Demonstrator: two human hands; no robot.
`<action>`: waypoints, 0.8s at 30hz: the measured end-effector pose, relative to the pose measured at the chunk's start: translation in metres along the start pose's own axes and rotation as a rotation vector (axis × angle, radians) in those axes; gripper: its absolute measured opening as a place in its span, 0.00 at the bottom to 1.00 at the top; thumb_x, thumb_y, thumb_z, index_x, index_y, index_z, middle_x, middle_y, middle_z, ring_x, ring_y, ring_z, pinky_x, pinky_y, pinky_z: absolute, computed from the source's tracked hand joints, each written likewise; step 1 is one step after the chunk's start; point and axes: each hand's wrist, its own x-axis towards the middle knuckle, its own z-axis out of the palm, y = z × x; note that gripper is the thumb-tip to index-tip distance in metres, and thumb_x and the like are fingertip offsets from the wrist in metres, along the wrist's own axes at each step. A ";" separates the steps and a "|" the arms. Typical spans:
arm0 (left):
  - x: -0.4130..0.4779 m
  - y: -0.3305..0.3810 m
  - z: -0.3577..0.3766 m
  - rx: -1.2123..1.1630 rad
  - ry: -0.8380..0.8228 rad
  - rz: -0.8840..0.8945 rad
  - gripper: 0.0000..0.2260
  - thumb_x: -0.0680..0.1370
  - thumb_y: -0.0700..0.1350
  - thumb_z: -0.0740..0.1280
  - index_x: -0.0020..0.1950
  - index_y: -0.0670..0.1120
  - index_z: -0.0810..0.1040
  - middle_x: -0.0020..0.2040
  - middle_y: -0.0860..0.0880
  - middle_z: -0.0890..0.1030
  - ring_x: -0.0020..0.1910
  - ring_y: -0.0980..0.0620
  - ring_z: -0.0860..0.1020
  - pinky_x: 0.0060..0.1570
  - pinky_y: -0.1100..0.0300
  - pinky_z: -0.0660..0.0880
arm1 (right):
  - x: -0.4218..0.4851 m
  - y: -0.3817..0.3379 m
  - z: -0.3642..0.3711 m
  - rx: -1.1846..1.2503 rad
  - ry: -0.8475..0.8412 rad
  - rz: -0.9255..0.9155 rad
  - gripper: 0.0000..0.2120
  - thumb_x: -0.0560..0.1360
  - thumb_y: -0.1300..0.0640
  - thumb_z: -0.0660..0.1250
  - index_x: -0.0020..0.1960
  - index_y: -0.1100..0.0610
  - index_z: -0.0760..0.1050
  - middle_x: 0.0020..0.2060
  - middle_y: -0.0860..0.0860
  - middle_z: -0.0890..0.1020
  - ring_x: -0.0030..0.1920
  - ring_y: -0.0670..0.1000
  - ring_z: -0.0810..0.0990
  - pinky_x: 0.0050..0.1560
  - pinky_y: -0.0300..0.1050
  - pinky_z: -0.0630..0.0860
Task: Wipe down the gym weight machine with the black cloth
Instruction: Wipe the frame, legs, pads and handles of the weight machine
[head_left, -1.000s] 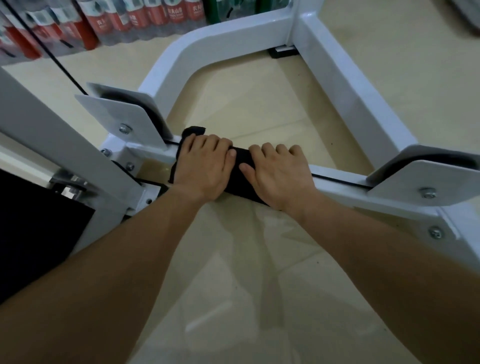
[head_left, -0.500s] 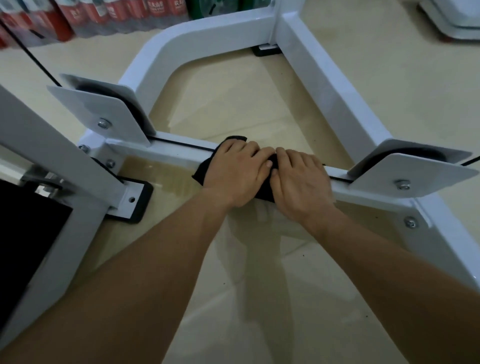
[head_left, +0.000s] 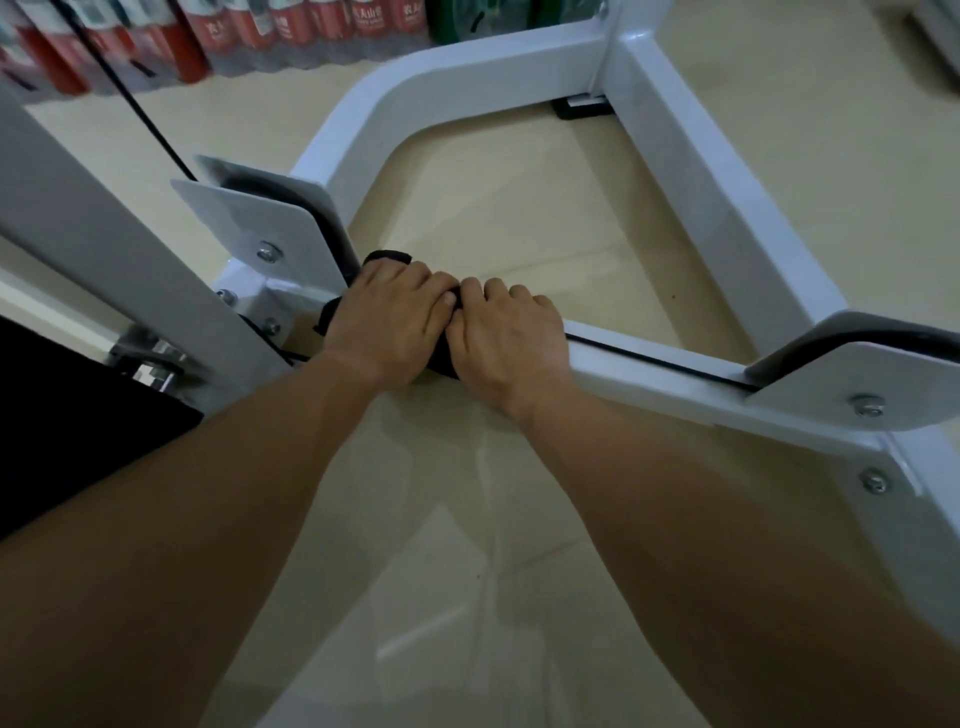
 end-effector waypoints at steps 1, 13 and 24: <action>0.000 0.003 0.000 0.005 0.000 -0.019 0.22 0.84 0.53 0.44 0.62 0.49 0.74 0.53 0.46 0.80 0.53 0.43 0.75 0.62 0.46 0.67 | -0.005 0.003 0.000 -0.010 0.024 0.004 0.15 0.81 0.49 0.52 0.54 0.56 0.74 0.46 0.54 0.80 0.43 0.59 0.78 0.44 0.52 0.64; 0.012 0.138 0.010 -0.004 -0.020 -0.029 0.19 0.84 0.54 0.47 0.66 0.53 0.73 0.60 0.49 0.79 0.60 0.45 0.74 0.70 0.47 0.61 | -0.093 0.113 -0.021 -0.253 -0.014 0.126 0.26 0.83 0.45 0.45 0.73 0.59 0.66 0.64 0.59 0.76 0.67 0.63 0.72 0.76 0.58 0.55; 0.016 0.186 0.013 -0.042 0.002 0.087 0.17 0.84 0.54 0.48 0.68 0.54 0.71 0.60 0.51 0.78 0.60 0.47 0.74 0.70 0.49 0.61 | -0.127 0.120 -0.028 -0.528 -0.160 0.125 0.28 0.80 0.57 0.44 0.77 0.68 0.56 0.70 0.66 0.69 0.70 0.65 0.68 0.77 0.58 0.55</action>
